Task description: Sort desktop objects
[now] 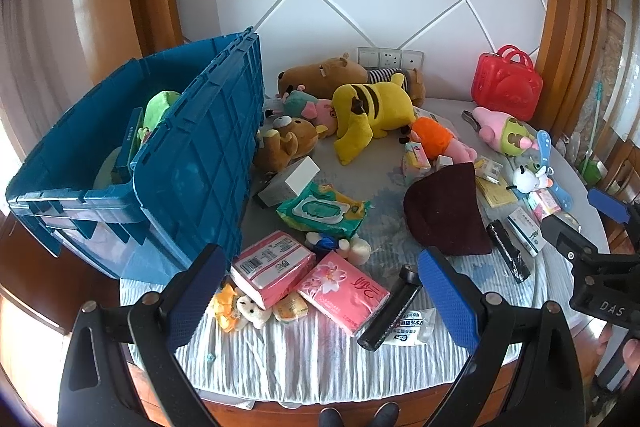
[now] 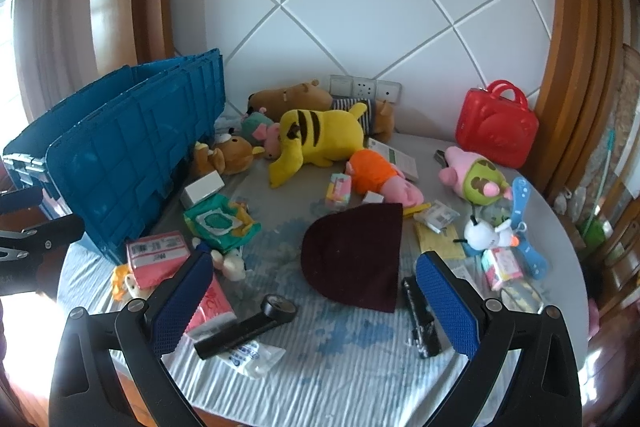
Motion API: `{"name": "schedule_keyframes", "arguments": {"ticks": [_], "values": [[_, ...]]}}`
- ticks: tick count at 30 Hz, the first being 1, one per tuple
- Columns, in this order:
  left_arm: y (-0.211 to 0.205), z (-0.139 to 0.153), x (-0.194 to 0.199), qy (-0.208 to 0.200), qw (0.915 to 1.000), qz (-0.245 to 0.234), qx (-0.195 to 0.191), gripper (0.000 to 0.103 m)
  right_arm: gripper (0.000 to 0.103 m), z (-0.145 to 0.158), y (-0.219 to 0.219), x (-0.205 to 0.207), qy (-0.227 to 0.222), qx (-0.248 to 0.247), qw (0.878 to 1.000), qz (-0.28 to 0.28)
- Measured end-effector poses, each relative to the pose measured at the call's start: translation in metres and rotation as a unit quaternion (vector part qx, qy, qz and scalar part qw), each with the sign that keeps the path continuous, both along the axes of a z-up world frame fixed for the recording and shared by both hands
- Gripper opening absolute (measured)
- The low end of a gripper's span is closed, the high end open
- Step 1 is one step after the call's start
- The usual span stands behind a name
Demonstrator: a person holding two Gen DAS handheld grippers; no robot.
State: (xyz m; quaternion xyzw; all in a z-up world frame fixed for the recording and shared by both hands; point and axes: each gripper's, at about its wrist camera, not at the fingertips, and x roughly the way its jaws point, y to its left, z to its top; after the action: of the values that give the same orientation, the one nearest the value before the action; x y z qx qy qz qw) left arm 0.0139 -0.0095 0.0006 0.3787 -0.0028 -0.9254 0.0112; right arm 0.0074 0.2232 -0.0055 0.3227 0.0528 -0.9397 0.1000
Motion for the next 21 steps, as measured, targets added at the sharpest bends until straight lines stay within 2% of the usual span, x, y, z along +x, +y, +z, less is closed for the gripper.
{"name": "schedule_keyframes", "arguments": {"ticks": [21], "values": [[-0.0017,0.0,-0.0023,-0.001,1.0,0.003,0.001,0.099,0.103,-0.0004,-0.0036,-0.0056,-0.004,-0.003,1.0,0.003]]}}
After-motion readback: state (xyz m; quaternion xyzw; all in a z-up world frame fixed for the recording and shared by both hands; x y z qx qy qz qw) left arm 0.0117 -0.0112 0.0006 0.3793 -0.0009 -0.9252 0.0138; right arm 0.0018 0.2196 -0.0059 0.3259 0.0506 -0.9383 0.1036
